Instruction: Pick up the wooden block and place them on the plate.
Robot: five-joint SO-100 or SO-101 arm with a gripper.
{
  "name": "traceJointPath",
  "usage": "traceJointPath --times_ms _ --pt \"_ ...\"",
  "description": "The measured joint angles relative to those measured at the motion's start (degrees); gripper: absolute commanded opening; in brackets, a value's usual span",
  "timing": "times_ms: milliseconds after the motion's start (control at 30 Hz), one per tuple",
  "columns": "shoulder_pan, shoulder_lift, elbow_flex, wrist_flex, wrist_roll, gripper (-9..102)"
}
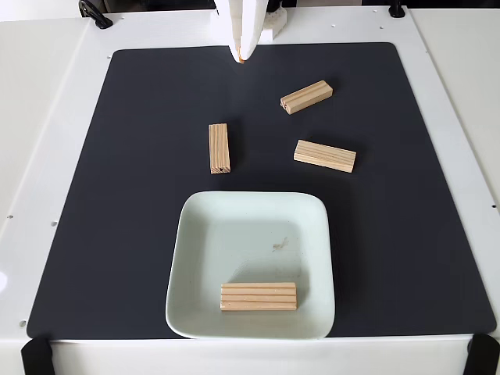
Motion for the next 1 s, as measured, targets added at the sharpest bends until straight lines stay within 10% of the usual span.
traceJointPath --times_ms 600,1000 --pt "-25.75 -23.20 -18.72 18.37 26.10 0" --pt "-26.37 -33.84 -18.19 19.42 30.67 0"
